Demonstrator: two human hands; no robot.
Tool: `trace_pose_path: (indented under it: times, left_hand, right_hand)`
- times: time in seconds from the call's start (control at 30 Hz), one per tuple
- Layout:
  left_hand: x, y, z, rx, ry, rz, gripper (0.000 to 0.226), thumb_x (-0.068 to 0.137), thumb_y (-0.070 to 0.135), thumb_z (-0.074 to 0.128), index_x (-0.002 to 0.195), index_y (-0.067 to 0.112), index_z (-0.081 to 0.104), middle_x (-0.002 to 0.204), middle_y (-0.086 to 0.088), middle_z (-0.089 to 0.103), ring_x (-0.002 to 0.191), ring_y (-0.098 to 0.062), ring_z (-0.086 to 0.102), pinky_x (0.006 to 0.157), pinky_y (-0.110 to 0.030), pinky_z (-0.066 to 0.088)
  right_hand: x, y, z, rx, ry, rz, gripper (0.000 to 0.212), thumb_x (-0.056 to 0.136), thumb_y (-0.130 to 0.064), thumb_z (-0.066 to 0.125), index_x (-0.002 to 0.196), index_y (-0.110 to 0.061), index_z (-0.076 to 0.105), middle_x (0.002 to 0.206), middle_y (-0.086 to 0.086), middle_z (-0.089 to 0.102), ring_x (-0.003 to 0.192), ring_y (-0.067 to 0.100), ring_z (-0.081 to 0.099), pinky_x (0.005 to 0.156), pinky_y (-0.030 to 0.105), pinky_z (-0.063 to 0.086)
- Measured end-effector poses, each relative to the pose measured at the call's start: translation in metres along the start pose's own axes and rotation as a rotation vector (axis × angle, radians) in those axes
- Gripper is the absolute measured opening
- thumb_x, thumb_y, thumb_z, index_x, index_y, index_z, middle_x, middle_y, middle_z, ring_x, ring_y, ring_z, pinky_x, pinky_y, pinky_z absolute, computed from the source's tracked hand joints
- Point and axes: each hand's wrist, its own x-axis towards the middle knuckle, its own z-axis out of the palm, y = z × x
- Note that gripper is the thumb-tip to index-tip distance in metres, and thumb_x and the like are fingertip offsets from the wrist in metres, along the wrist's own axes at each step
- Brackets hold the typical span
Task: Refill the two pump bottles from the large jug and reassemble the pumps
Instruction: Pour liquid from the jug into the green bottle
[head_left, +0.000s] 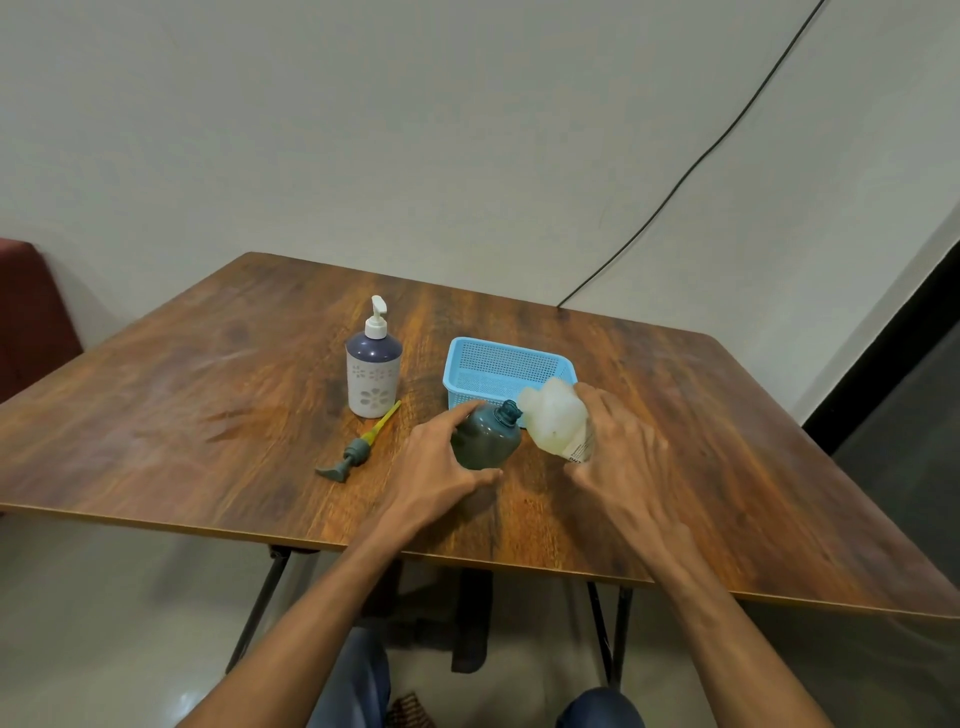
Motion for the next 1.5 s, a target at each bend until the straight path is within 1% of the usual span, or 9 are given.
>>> trace_pose_path:
  times: [0.17,0.37,0.5,0.57,0.87,1.1,1.3,1.4,1.5]
  left_hand:
    - [0.000,0.000,-0.001,0.011,-0.006,-0.002,0.091,0.069,0.036,0.091,0.149,0.027,0.047,0.141,0.002,0.059,0.123,-0.010,0.055,0.099,-0.024,0.048]
    - [-0.001,0.001,-0.002,0.023,-0.026,-0.015,0.093,0.069,0.039,0.090,0.149,0.027,0.046,0.141,0.001,0.059,0.123,-0.013,0.055,0.104,-0.034,0.050]
    - [-0.001,0.002,-0.003,0.023,-0.027,-0.014,0.090,0.070,0.035,0.090,0.149,0.026,0.046,0.139,0.001,0.060,0.118,-0.010,0.055,0.093,-0.019,0.042]
    - [-0.002,0.003,-0.004,0.022,-0.026,-0.016,0.090,0.070,0.034,0.090,0.149,0.025,0.046,0.139,0.001,0.060,0.117,-0.008,0.054,0.090,-0.015,0.038]
    - [-0.001,0.003,-0.004,0.035,-0.042,-0.024,0.093,0.070,0.037,0.090,0.150,0.024,0.046,0.141,-0.001,0.059,0.119,-0.012,0.056,0.096,-0.023,0.045]
    - [-0.003,0.005,-0.004,0.044,-0.046,-0.029,0.092,0.072,0.035,0.090,0.151,0.023,0.044,0.143,-0.001,0.057,0.122,-0.012,0.055,0.093,-0.017,0.036]
    - [-0.002,0.006,-0.005,0.039,-0.041,-0.031,0.092,0.072,0.033,0.089,0.151,0.023,0.044,0.143,-0.001,0.057,0.122,-0.012,0.053,0.094,-0.018,0.036]
    - [-0.002,0.007,-0.005,0.027,-0.038,-0.020,0.091,0.072,0.034,0.089,0.151,0.022,0.045,0.143,-0.002,0.057,0.122,-0.012,0.054,0.095,-0.021,0.041]
    - [-0.001,0.006,-0.005,0.019,-0.041,-0.013,0.091,0.072,0.034,0.090,0.150,0.021,0.045,0.143,-0.003,0.058,0.123,-0.014,0.056,0.101,-0.028,0.048]
  right_hand:
    - [0.004,0.003,0.000,-0.056,-0.016,-0.031,0.092,0.058,-0.025,0.094,0.139,-0.016,0.052,0.134,0.008,0.063,0.116,0.030,0.063,0.091,0.048,0.056]
    - [0.008,0.006,-0.002,-0.086,-0.013,-0.069,0.089,0.055,-0.021,0.095,0.134,-0.015,0.054,0.130,0.012,0.064,0.115,0.033,0.062,0.092,0.051,0.055]
    - [0.010,0.007,-0.003,-0.124,-0.021,-0.080,0.089,0.056,-0.020,0.093,0.135,-0.017,0.052,0.131,0.011,0.063,0.117,0.033,0.061,0.094,0.049,0.052]
    - [0.011,0.007,-0.003,-0.140,-0.019,-0.081,0.090,0.055,-0.021,0.093,0.135,-0.018,0.052,0.130,0.011,0.064,0.116,0.034,0.062,0.093,0.049,0.053]
    - [0.010,0.007,-0.004,-0.132,-0.034,-0.079,0.090,0.058,-0.022,0.093,0.138,-0.018,0.051,0.133,0.011,0.062,0.118,0.033,0.060,0.095,0.050,0.052]
    - [0.011,0.006,-0.005,-0.142,-0.055,-0.071,0.089,0.059,-0.020,0.091,0.138,-0.018,0.051,0.134,0.011,0.061,0.119,0.033,0.059,0.096,0.050,0.049]
    - [0.010,0.006,-0.007,-0.143,-0.052,-0.071,0.088,0.059,-0.020,0.091,0.138,-0.018,0.051,0.132,0.011,0.062,0.119,0.033,0.059,0.097,0.051,0.048]
    - [0.011,0.006,-0.007,-0.133,-0.050,-0.073,0.088,0.059,-0.018,0.091,0.137,-0.016,0.052,0.132,0.012,0.062,0.119,0.034,0.059,0.096,0.051,0.049]
    - [0.012,0.005,-0.009,-0.124,-0.051,-0.071,0.087,0.059,-0.016,0.090,0.138,-0.016,0.053,0.133,0.012,0.061,0.120,0.034,0.059,0.095,0.050,0.050]
